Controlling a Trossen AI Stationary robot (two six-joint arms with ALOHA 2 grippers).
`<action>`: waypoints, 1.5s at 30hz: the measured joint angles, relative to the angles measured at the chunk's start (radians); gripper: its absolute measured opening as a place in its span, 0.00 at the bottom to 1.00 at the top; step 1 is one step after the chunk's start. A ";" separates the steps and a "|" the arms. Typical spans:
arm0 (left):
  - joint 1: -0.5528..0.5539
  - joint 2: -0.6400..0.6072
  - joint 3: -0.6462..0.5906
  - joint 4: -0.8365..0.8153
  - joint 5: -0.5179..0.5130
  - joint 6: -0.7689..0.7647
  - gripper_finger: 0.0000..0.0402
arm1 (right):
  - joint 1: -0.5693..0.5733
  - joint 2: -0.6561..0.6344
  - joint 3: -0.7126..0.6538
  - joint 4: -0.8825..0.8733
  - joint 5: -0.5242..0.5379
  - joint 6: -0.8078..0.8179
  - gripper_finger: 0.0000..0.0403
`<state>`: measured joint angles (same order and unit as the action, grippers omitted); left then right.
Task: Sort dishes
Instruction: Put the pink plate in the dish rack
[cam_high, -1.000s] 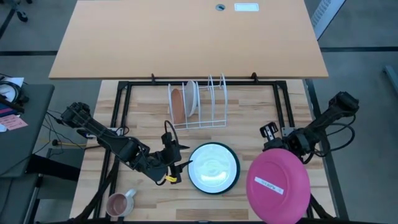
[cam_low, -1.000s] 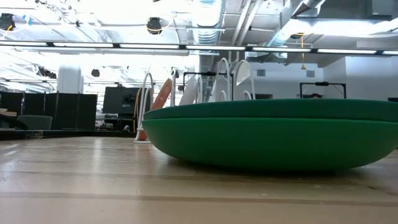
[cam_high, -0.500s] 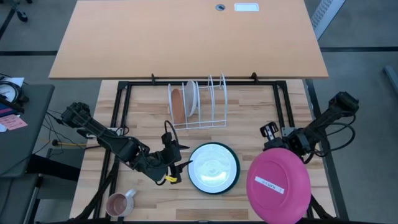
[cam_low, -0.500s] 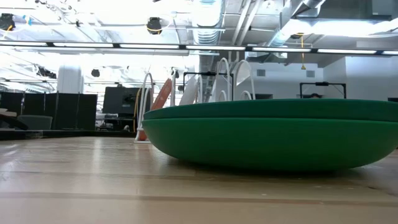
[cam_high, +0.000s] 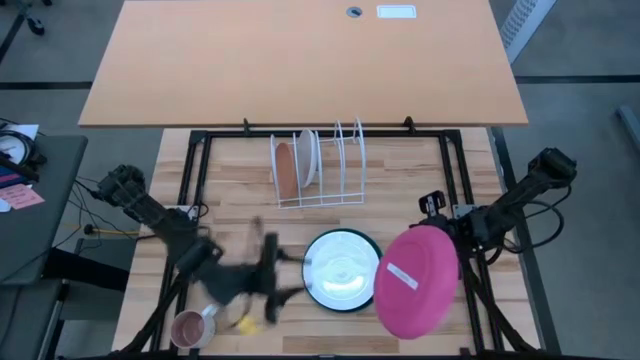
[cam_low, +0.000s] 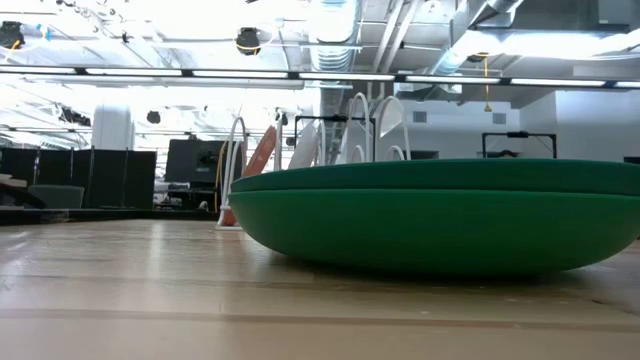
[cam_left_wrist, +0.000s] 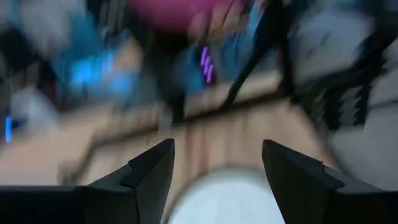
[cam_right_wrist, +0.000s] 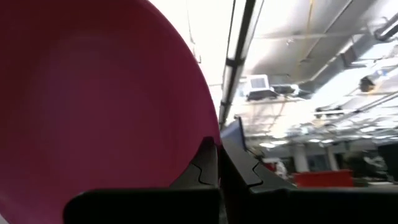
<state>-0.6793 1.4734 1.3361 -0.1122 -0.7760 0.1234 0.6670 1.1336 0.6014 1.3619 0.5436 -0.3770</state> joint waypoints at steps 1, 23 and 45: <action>-0.028 0.000 0.000 0.087 -0.012 0.091 0.59 | 0.000 0.000 0.000 -0.003 0.012 -0.006 0.00; -0.074 0.018 0.002 0.394 0.167 0.505 0.68 | -0.099 0.032 0.016 0.022 0.001 -0.097 0.00; -0.058 0.150 0.002 0.724 -0.263 0.676 0.76 | -0.161 0.032 0.016 -0.082 0.067 -0.022 0.00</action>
<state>-0.7376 1.6236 1.3385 0.6121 -1.0392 0.7989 0.5058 1.1660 0.6178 1.2797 0.6111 -0.3991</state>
